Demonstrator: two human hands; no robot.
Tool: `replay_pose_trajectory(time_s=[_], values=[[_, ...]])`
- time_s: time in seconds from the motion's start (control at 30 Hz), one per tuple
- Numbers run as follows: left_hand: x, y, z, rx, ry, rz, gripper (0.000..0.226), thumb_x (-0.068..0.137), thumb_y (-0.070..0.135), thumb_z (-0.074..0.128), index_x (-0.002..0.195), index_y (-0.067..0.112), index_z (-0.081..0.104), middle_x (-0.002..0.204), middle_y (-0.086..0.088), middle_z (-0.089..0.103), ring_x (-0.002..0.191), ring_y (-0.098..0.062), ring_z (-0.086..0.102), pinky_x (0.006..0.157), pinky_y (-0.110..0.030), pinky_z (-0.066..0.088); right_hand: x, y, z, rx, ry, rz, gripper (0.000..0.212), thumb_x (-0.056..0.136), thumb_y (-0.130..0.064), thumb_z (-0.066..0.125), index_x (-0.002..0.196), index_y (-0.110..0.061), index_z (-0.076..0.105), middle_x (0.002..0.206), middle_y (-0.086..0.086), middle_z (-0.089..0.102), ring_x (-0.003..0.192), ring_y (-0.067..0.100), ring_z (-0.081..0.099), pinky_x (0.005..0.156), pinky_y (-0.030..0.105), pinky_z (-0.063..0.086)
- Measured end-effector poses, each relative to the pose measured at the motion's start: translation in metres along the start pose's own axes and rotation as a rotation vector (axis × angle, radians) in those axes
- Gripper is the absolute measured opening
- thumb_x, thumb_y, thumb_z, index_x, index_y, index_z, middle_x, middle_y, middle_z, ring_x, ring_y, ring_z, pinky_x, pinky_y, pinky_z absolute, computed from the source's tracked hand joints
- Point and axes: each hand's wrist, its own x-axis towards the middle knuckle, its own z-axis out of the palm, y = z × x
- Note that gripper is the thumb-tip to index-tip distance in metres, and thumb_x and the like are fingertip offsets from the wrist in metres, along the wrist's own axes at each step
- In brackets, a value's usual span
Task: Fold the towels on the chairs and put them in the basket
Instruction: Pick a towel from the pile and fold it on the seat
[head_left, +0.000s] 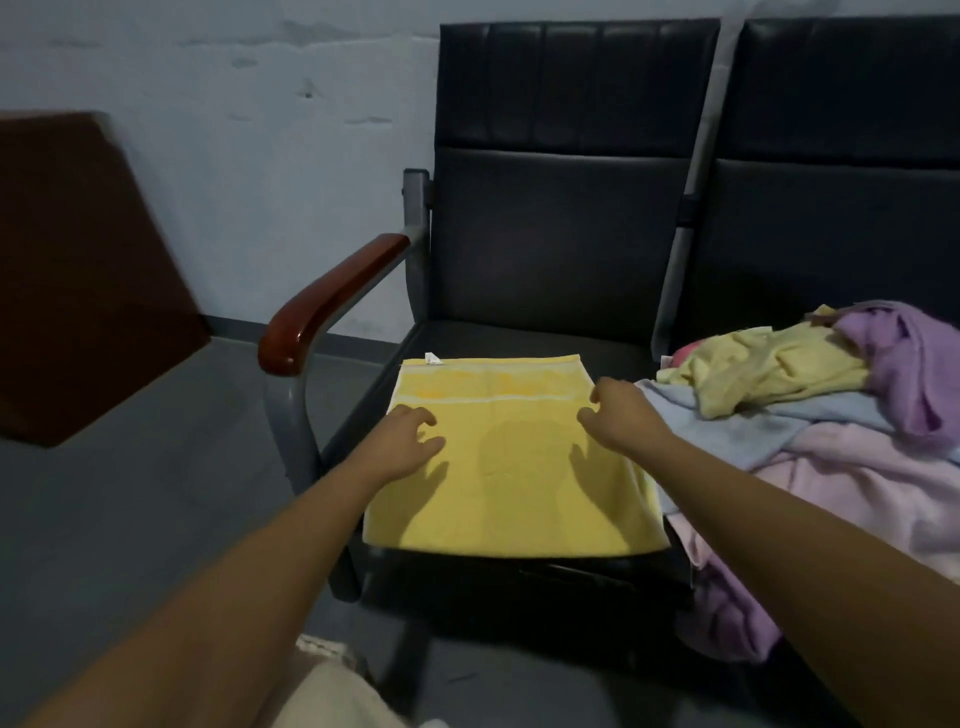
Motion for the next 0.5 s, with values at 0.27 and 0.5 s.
replay_pose_trajectory(time_s=[0.27, 0.5], values=[[0.122, -0.019, 0.018, -0.009, 0.150, -0.093, 0.038, 0.102, 0.029, 0.049, 0.137, 0.014, 0.053, 0.140, -0.011, 0.049, 0.120, -0.028, 0.053, 0.100, -0.040, 0.045, 0.118, 0.011, 0.046, 0.069, 0.032, 0.037, 0.041, 0.095, -0.022, 0.055, 0.130, -0.001, 0.051, 0.126, 0.018, 0.054, 0.101, 0.032, 0.057, 0.075, 0.034, 0.045], [0.217, -0.043, 0.028, 0.035, 0.228, -0.063, 0.043, 0.106, 0.025, 0.040, 0.147, 0.015, 0.046, 0.150, -0.010, 0.045, 0.136, -0.031, 0.043, 0.113, -0.046, 0.037, 0.200, 0.040, 0.083, 0.026, 0.084, 0.028, 0.040, 0.100, -0.032, 0.054, 0.133, -0.008, 0.053, 0.130, 0.018, 0.053, 0.119, 0.037, 0.050, 0.098, 0.045, 0.046]])
